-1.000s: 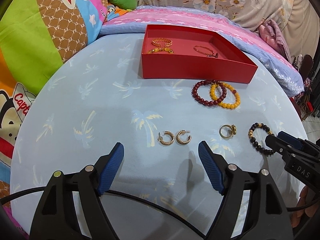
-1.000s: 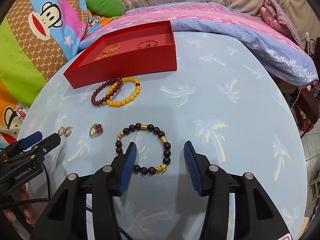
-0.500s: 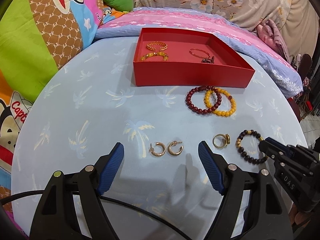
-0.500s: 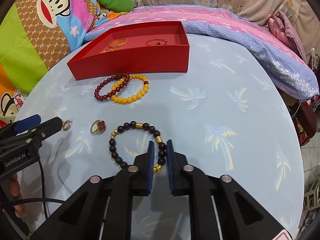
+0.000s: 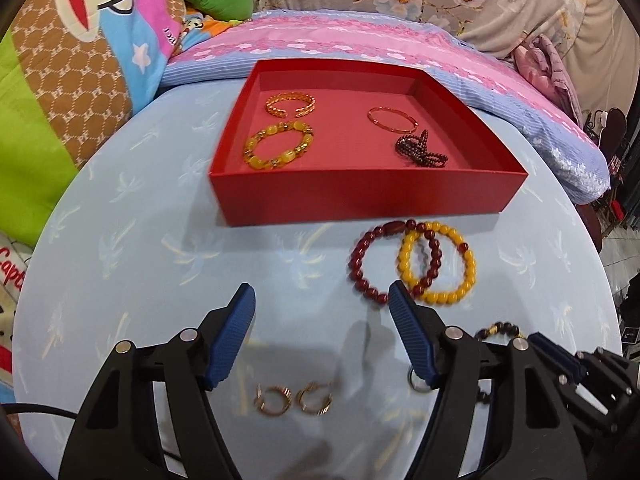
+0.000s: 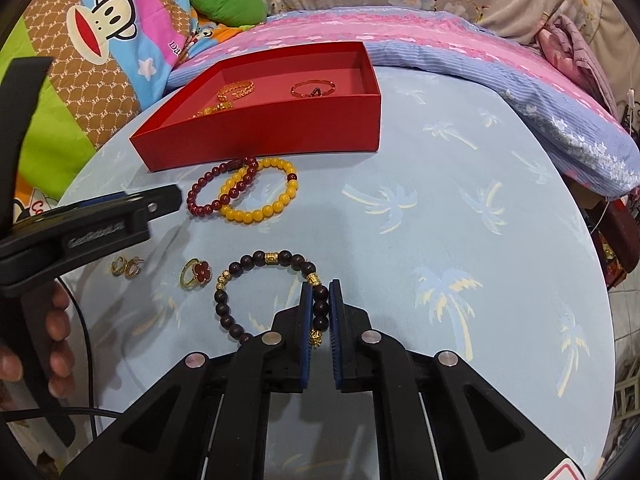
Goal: Organize jewelry
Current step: 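Lift the black-and-gold bracelet with the right tool while the left tool grasps the dark red bead bracelet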
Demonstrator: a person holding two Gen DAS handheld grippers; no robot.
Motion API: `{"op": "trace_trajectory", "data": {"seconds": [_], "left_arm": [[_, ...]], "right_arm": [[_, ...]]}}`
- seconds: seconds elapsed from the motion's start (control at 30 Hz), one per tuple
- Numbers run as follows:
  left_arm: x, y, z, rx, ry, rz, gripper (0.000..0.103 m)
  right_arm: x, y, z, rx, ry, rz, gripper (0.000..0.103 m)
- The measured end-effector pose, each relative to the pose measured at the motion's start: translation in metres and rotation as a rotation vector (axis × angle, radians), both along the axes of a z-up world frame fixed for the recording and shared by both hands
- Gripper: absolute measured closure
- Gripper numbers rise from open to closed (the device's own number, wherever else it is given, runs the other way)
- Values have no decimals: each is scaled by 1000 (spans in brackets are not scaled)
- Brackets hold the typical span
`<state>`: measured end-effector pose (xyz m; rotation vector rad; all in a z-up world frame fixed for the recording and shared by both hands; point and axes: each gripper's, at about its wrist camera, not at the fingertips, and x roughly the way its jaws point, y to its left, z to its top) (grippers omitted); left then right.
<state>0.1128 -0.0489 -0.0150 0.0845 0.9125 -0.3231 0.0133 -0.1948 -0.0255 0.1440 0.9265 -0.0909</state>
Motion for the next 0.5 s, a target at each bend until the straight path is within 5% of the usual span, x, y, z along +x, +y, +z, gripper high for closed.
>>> {"op": "trace_trajectory", "data": {"seconds": [0.4, 0.5], "left_arm": [[28, -26, -16, 66, 9, -25, 54], [29, -30, -14, 66, 6, -43, 71]], "right_arm": [[9, -4, -1, 25, 0, 0, 95], [10, -4, -1, 28, 0, -1, 95]]}}
